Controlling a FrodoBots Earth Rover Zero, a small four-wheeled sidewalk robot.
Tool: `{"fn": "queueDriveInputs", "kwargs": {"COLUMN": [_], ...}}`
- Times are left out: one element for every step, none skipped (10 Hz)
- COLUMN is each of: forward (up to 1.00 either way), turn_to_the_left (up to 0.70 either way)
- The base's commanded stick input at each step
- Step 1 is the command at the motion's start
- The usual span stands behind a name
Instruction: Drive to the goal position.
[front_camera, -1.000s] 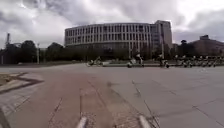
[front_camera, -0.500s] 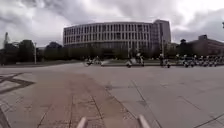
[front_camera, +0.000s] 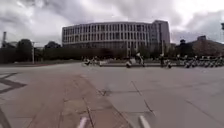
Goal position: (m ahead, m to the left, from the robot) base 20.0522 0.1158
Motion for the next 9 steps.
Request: {"fn": "queueDriveInputs", "kwargs": {"forward": [0.7,0.7,0.7,0.7,0.7,0.7,0.7,0.7,0.7], "turn_to_the_left": [0.36,0.36,0.36,0.36,0.36,0.36,0.36,0.36,0.36]}}
